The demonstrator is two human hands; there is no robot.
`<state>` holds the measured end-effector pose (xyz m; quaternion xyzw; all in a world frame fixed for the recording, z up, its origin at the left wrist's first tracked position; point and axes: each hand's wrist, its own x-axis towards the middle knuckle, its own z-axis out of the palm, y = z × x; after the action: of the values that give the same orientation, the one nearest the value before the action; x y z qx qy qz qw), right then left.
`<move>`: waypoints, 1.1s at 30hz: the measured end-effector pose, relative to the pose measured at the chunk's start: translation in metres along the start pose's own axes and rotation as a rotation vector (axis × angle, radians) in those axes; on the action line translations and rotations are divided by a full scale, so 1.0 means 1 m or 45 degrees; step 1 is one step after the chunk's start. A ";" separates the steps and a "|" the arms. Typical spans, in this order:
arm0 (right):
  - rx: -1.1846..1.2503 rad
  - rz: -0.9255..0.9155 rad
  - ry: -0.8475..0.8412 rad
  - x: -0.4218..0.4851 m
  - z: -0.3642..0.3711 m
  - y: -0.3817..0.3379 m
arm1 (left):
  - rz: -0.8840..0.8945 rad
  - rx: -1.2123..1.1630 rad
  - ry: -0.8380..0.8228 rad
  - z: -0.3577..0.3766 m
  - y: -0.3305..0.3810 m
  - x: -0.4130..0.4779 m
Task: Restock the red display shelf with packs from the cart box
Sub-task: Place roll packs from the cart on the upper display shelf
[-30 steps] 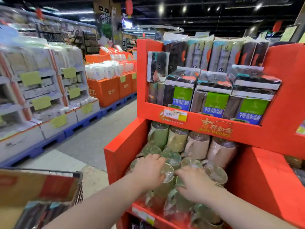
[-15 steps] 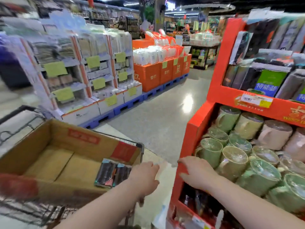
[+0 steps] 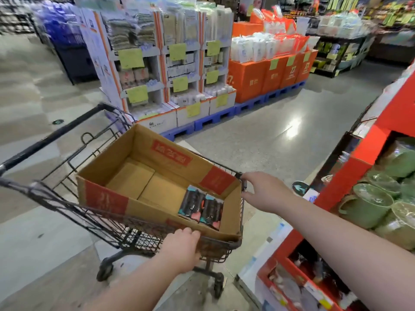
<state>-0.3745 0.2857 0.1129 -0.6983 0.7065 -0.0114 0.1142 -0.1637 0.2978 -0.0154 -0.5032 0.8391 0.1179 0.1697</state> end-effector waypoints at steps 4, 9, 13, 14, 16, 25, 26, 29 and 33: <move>0.006 -0.044 -0.081 0.026 0.014 -0.009 | -0.038 -0.048 0.015 -0.005 -0.016 0.010; 0.028 -0.054 -0.178 0.065 0.042 -0.004 | -0.078 -0.065 0.042 -0.024 -0.034 0.040; -0.011 -0.052 -0.324 0.092 0.067 0.012 | -0.080 -0.037 0.030 -0.051 -0.042 0.079; -0.015 -0.048 -0.351 0.098 0.073 0.017 | -0.081 -0.032 0.040 -0.059 -0.042 0.091; -0.012 -0.044 -0.425 0.109 0.086 0.028 | -0.076 -0.026 0.052 -0.074 -0.040 0.114; 0.055 -0.024 -0.631 0.147 0.143 0.062 | -0.009 -0.013 0.157 -0.125 -0.043 0.208; 0.061 -0.018 -0.651 0.150 0.147 0.063 | -0.001 -0.012 0.159 -0.128 -0.044 0.216; 0.084 0.006 -0.714 0.160 0.160 0.067 | 0.023 -0.014 0.142 -0.131 -0.051 0.240; 0.146 0.065 -0.749 0.179 0.174 0.069 | 0.071 -0.009 0.068 -0.119 -0.062 0.268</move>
<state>-0.4109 0.1354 -0.0944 -0.6460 0.6586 0.1544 0.3537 -0.2452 0.0090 -0.0161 -0.4833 0.8565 0.1121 0.1421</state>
